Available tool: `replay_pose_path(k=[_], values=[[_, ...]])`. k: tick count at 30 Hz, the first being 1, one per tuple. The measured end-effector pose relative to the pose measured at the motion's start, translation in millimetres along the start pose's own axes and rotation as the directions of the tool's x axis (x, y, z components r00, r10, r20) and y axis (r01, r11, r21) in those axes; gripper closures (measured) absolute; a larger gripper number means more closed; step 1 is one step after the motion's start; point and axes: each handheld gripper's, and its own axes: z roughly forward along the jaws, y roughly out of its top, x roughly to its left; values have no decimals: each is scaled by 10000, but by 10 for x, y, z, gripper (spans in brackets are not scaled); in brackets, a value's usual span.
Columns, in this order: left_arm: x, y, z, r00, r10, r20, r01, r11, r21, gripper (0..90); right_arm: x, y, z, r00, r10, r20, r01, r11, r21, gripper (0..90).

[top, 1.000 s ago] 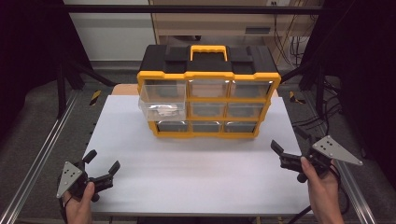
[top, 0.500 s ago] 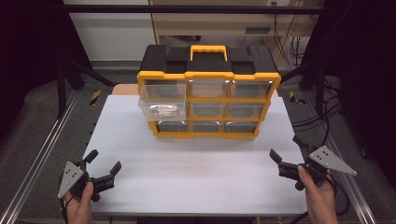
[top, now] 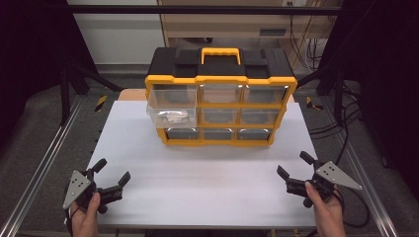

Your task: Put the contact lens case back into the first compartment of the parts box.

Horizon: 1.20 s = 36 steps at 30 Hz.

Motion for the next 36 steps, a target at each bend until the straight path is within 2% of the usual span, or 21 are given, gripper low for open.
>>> replay_pose_path(k=[7, 14, 29, 36], values=[[-22, -3, 14, 9999, 163, 39, -163, 9998, 98, 16, 42, -131, 81, 9999, 68, -159, -65, 9998, 179, 42], [-31, -14, 31, 9998, 139, 134, -141, 9998, 172, 16, 64, -250, 136, 9998, 28, -191, -20, 9992, 396, 42], [-93, -38, 92, 9982, 263, 540, -285, 9987, 421, 12, 176, -298, 329, 9958, -23, -919, 70, 9987, 500, 35], [-98, -46, 99, 9981, 256, 559, -281, 9986, 442, 11, 215, -317, 387, 9931, 32, -1171, 26, 9988, 498, 36]])
